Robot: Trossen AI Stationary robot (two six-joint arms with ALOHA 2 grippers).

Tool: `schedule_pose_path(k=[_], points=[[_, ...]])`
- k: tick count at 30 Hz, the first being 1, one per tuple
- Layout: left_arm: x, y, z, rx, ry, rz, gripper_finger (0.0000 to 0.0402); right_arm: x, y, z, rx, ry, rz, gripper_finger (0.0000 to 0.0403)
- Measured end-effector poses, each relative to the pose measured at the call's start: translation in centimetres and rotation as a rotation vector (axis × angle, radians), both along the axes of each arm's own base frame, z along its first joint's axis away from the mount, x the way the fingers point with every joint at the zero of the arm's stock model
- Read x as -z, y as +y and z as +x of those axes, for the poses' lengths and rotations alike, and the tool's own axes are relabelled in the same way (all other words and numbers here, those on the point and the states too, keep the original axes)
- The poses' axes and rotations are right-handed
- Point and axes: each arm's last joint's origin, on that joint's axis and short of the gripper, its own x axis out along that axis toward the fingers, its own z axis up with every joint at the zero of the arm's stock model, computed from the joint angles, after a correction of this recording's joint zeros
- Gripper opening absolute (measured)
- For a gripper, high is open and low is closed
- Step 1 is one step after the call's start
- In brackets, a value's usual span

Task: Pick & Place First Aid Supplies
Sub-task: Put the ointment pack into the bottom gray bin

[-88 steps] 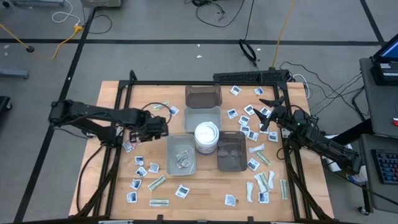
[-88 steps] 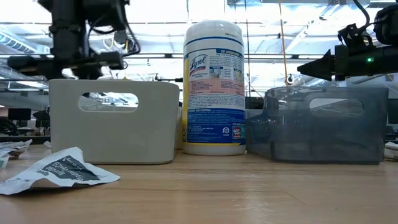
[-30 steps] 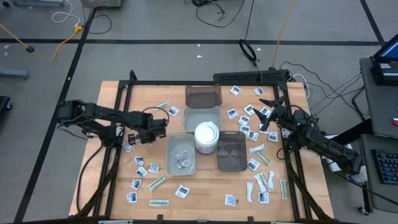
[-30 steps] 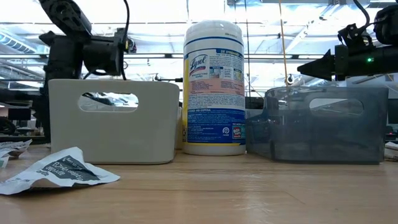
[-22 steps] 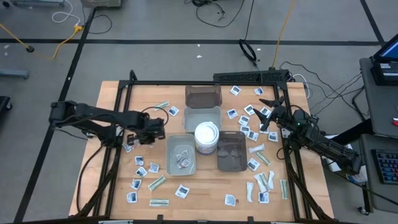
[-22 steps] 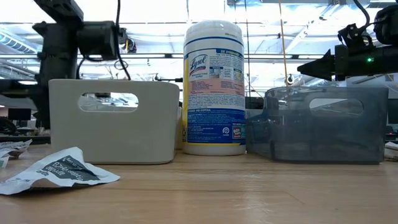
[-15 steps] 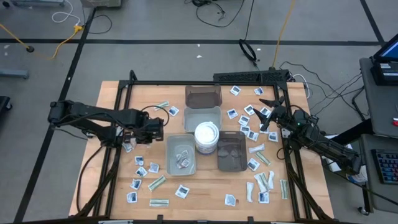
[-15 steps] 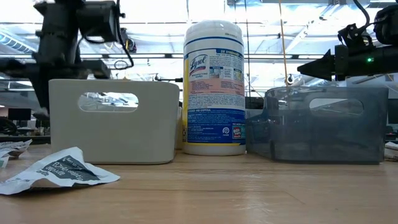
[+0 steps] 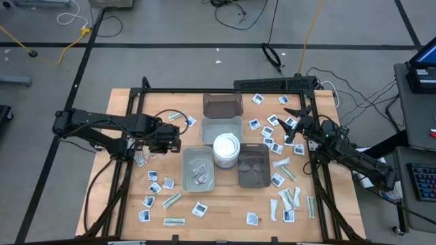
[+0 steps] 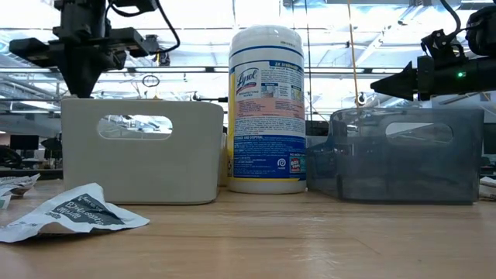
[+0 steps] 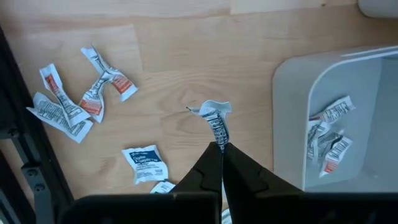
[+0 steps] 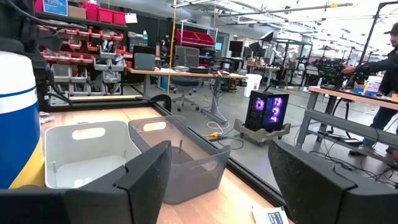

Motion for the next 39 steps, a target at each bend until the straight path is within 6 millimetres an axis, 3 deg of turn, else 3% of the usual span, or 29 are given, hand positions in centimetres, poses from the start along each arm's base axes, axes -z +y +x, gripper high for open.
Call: schedule_pose_path(k=[4,9,23,29,33,39], points=[[0.2,-0.1,0.3,0.004,0.004,-0.045,0.001,0.0,0.0,0.0,0.0,0.0,0.0,0.0263],[0.5,-0.8,2.0,0.031,0.018,-0.064,0.0004,0.0,0.0,0.0,0.0,0.0,0.0,0.0263],[-1.7,-3.3,9.5,0.147,-0.038,-0.021,0.0008,0.0,0.0,0.0,0.0,0.0,0.0,0.0263],[-2.7,-4.3,11.6,0.165,-0.085,0.004,0.0008,0.0,0.0,0.0,0.0,0.0,0.0,0.0263],[-1.9,-4.8,12.0,0.136,-0.061,0.026,0.0006,0.0,0.0,0.0,0.0,0.0,0.0,0.0263],[0.9,-6.1,12.6,0.111,-0.048,0.037,0.0009,0.0,0.0,0.0,0.0,0.0,0.0,0.0263]])
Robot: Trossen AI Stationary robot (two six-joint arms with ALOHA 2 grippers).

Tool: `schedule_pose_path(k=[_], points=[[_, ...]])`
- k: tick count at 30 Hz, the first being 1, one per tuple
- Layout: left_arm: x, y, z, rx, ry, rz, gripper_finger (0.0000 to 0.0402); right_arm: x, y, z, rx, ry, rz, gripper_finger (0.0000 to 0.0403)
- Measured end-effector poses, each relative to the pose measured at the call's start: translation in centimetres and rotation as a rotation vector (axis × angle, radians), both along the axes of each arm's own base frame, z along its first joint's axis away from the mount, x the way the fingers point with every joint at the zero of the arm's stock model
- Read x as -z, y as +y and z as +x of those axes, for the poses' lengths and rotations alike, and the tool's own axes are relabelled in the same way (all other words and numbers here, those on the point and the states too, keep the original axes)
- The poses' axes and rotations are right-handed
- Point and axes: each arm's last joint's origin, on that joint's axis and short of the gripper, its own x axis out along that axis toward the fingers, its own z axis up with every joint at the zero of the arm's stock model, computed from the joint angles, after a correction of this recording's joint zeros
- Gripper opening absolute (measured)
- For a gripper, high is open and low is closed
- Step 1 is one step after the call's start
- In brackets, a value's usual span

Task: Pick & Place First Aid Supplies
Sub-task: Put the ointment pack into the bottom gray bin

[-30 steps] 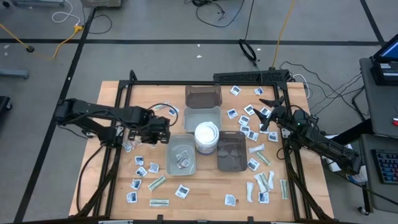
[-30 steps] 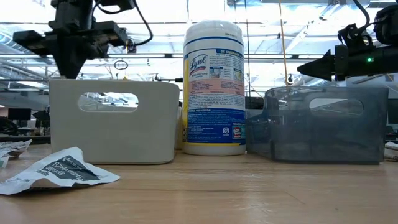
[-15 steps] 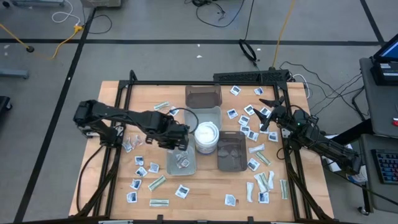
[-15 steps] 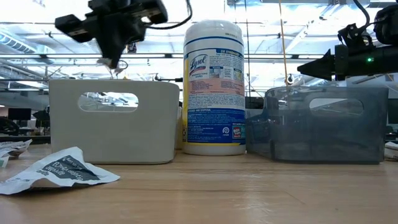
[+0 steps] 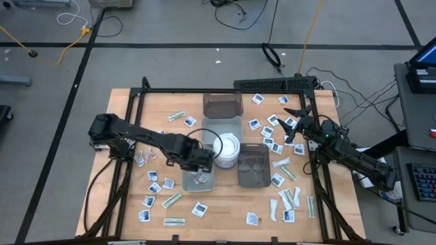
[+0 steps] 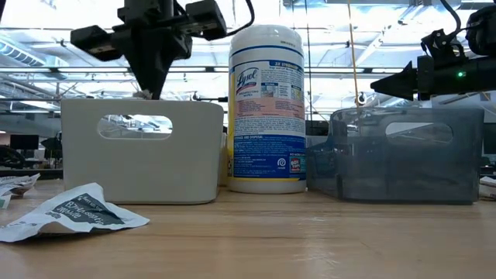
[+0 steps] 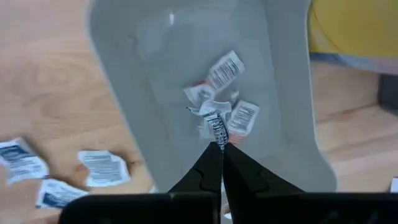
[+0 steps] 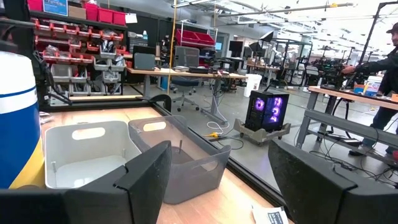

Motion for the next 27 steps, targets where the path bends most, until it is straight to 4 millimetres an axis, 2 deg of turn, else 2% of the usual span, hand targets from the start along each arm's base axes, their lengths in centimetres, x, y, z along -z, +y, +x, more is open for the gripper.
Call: schedule_pose_path(k=[7,19,23,27], points=[[2.8,-0.4,0.3,-0.013,-0.071,-0.007,0.0006,0.0,0.0,0.0,0.0,0.0,0.0,0.0263],[3.1,-0.2,0.2,-0.022,-0.068,-0.001,0.0019,0.0,0.0,0.0,0.0,0.0,0.0,0.0263],[3.1,-0.1,0.2,-0.025,-0.065,0.012,0.0048,0.0,0.0,0.0,0.0,0.0,0.0,0.0263],[3.1,-0.1,0.2,-0.02,-0.066,0.017,0.0102,0.0,0.0,0.0,0.0,0.0,0.0,0.0263]])
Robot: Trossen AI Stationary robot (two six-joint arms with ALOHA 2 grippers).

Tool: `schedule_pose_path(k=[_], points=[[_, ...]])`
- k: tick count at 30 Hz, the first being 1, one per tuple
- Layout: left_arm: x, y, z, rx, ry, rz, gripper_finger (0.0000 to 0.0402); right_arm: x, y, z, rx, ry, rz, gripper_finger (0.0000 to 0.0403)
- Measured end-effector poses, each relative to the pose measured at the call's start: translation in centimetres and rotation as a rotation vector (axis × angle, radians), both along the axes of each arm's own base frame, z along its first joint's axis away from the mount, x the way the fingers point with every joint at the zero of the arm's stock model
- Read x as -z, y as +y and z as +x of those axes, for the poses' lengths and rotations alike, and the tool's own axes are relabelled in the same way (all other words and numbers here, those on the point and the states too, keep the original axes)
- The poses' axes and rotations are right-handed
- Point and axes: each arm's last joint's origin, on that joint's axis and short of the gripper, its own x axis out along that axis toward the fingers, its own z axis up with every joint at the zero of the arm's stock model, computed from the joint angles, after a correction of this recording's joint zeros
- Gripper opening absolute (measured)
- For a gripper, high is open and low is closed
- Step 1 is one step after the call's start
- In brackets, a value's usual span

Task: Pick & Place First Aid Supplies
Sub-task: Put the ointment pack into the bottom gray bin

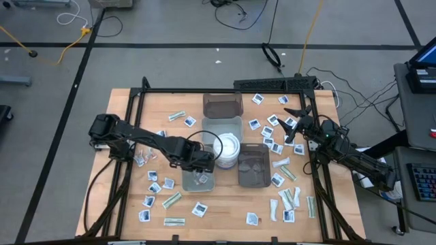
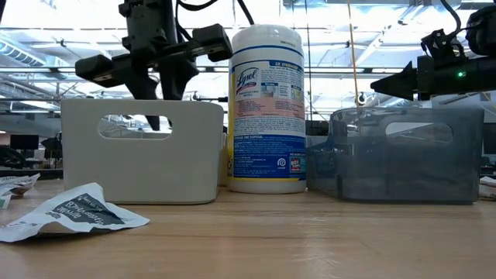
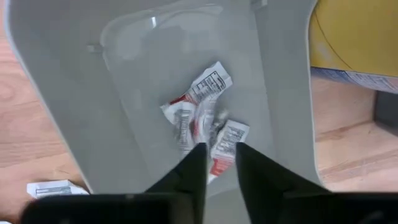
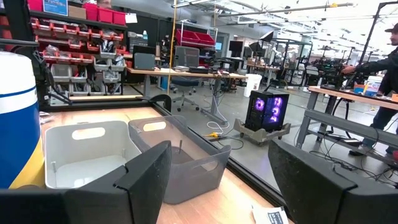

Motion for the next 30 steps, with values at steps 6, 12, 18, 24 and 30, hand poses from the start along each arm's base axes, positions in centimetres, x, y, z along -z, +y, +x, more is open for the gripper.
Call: schedule_pose_path(k=[6,12,18,24,30], points=[[0.0,0.0,0.0,0.019,-0.001,0.003,0.0189,0.0,0.0,0.0,0.0,0.0,0.0,0.0263],[-0.3,0.3,-0.2,0.015,0.002,-0.033,0.0228,0.0,0.0,0.0,0.0,0.0,0.0,0.0263],[-1.6,1.0,-0.7,0.02,-0.017,-0.068,0.0219,0.0,0.0,0.0,0.0,0.0,0.0,0.0263],[-2.9,1.2,-1.3,0.047,-0.056,-0.065,0.0198,0.0,0.0,0.0,0.0,0.0,0.0,0.0263],[-4.1,1.5,-2.2,0.055,-0.079,-0.036,0.0181,0.0,0.0,0.0,0.0,0.0,0.0,0.0263]])
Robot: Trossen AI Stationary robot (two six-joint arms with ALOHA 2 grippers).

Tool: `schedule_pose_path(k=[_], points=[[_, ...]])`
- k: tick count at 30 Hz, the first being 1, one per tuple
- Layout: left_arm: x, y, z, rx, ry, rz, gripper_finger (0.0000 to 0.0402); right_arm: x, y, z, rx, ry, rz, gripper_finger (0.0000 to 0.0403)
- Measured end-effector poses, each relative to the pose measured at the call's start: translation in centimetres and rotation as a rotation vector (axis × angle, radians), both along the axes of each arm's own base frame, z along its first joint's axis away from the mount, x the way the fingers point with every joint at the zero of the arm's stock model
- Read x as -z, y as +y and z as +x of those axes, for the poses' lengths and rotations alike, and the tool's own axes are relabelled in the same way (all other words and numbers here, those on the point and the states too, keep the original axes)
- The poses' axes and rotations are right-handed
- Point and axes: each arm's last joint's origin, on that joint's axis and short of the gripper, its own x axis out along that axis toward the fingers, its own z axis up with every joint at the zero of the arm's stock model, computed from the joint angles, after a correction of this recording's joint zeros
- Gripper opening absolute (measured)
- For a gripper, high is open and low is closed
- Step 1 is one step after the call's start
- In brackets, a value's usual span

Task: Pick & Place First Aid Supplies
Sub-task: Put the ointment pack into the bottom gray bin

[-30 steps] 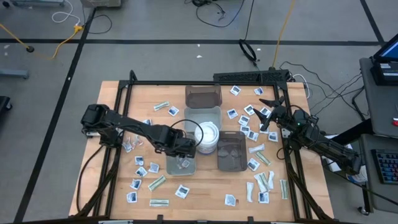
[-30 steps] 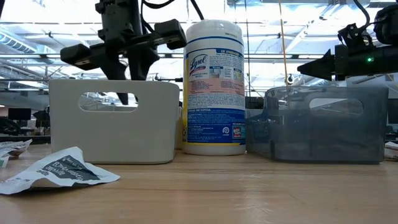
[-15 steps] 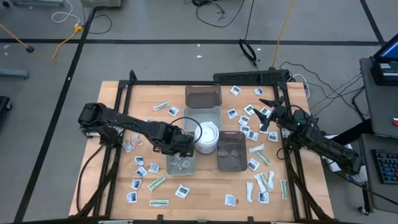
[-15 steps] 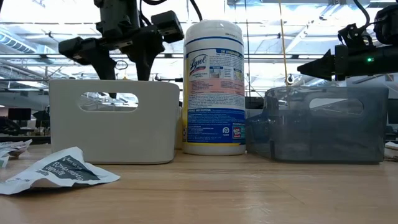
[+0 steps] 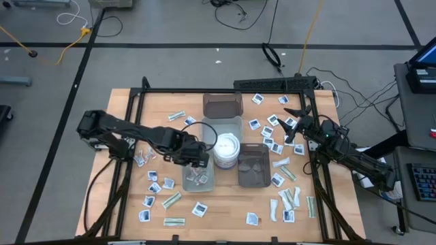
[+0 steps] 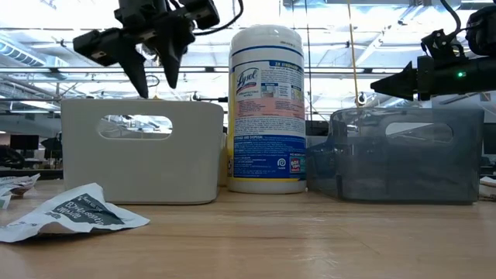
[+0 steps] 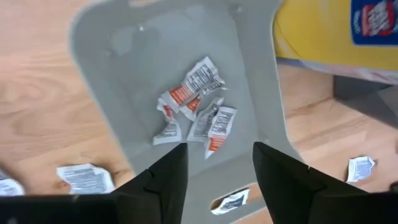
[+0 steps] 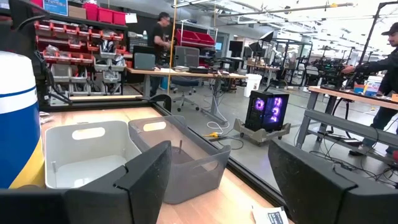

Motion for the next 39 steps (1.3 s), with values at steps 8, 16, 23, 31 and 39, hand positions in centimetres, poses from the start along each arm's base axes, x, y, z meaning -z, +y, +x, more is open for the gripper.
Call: schedule_pose_path(k=[8,16,23,31,39], points=[[0.3,0.6,-3.1,-0.038,0.003,0.006,0.0171,0.0,0.0,0.0,0.0,0.0,0.0,0.0263],[2.1,1.6,-7.6,-0.148,0.05,-0.022,0.017,0.0,0.0,0.0,0.0,0.0,0.0,0.0263],[4.2,2.9,-11.3,-0.251,0.105,-0.078,0.017,0.0,0.0,0.0,0.001,0.0,0.0,0.0263],[6.6,4.6,-14.4,-0.39,0.163,-0.103,0.017,0.0,0.0,0.0,0.001,0.0,0.0,0.0263],[8.6,5.9,-15.7,-0.478,0.243,-0.15,0.017,0.0,0.0,0.0,0.001,0.0,0.0,0.0263]])
